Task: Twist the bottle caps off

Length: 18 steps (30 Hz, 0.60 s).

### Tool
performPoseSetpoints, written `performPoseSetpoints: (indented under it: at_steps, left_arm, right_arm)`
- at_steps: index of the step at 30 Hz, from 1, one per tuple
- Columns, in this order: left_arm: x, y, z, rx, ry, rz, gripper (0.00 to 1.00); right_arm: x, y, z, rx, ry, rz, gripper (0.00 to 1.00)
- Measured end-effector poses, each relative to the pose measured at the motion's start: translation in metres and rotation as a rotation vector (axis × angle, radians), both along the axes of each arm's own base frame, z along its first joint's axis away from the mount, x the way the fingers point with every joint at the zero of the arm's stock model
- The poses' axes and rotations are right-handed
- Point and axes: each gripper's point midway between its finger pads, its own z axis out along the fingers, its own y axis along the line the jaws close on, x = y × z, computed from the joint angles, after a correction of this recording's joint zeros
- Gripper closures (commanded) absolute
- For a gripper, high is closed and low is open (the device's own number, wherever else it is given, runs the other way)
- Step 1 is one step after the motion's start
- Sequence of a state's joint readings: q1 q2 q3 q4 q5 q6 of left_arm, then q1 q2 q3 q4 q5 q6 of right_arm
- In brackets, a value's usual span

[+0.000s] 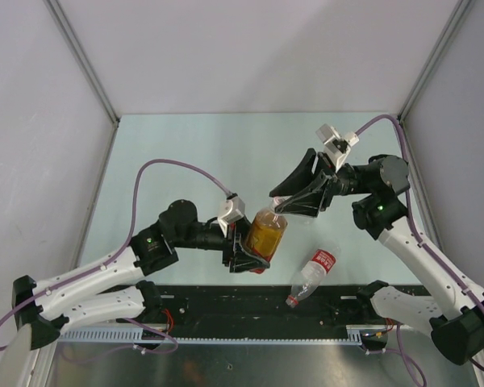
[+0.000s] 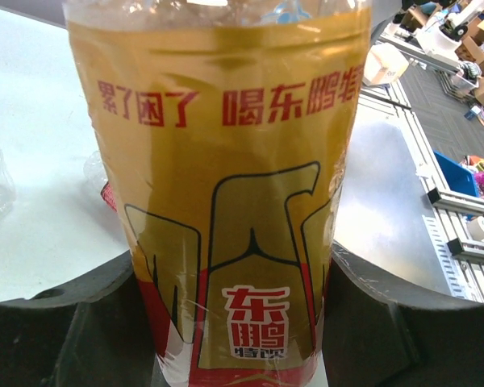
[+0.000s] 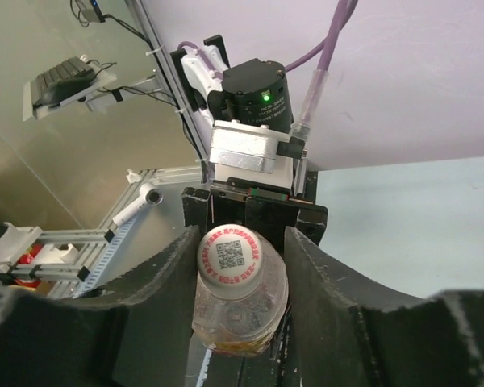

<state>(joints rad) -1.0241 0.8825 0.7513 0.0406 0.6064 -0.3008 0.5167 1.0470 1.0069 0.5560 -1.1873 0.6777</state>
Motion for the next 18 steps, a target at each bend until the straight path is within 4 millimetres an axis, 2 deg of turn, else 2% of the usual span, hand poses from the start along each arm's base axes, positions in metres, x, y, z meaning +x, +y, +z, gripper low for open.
performPoseSetpoints:
  at_steps: [4, 7, 12, 18]
  left_arm:
    - [0.004, -0.001, -0.001, 0.002, -0.013, 0.011, 1.00]
    - [0.013, -0.003, -0.003, 0.014, -0.037, 0.044, 1.00]
    - [0.029, -0.003, -0.004, 0.031, -0.090, 0.123, 1.00]
    - [0.050, 0.002, -0.017, 0.092, -0.114, 0.240, 1.00]
  right_arm:
    - [0.009, -0.002, 0.000, 0.007, 0.034, -0.026, 0.19]
    - [0.020, -0.004, -0.004, 0.006, 0.082, -0.055, 0.05]
    - [0.034, -0.010, 0.001, 0.035, 0.107, -0.127, 0.01]
    - [0.038, -0.018, 0.015, 0.082, 0.090, -0.205, 0.01]
